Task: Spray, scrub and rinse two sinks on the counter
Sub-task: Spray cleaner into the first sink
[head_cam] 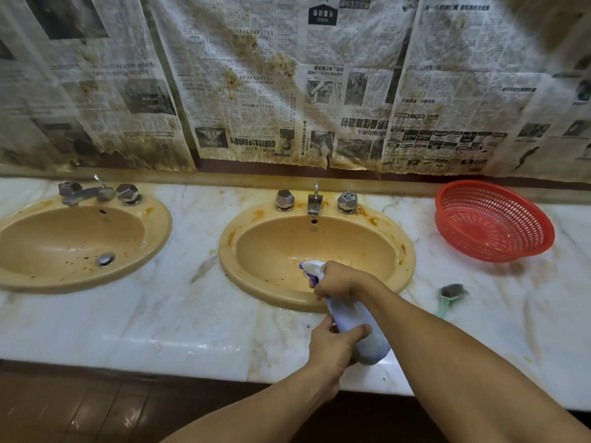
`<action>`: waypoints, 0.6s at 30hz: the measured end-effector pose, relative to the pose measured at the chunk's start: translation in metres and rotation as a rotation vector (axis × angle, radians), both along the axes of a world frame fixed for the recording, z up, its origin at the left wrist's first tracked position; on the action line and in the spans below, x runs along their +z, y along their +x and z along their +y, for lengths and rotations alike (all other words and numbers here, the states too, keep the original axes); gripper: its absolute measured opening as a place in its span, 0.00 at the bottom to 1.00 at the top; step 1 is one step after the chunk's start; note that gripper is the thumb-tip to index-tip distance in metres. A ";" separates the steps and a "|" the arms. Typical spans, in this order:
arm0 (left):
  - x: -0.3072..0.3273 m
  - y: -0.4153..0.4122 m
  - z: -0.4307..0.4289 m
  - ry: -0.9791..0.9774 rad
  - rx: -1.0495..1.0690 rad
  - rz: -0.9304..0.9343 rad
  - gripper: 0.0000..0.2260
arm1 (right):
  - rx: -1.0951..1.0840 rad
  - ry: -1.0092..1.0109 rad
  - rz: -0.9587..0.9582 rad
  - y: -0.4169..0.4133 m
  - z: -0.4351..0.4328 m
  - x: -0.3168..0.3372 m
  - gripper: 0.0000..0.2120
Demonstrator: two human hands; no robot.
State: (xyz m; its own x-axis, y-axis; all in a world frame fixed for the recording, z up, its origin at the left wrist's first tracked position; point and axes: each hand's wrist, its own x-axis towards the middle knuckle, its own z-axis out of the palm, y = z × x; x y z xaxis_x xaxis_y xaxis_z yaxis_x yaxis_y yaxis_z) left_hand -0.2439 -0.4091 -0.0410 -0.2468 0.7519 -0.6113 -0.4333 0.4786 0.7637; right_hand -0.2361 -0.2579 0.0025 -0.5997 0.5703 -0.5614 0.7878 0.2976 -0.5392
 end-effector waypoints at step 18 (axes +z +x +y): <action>0.004 0.022 -0.005 0.021 0.029 -0.104 0.17 | 0.108 0.030 -0.120 0.005 -0.011 0.011 0.17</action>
State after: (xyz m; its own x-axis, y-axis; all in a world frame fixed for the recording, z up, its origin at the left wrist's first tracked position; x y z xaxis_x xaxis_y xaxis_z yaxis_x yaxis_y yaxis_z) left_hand -0.2222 -0.4141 -0.0372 -0.2046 0.7584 -0.6188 -0.5240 0.4491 0.7237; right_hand -0.2314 -0.2686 0.0131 -0.5880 0.5239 -0.6163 0.8086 0.3981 -0.4332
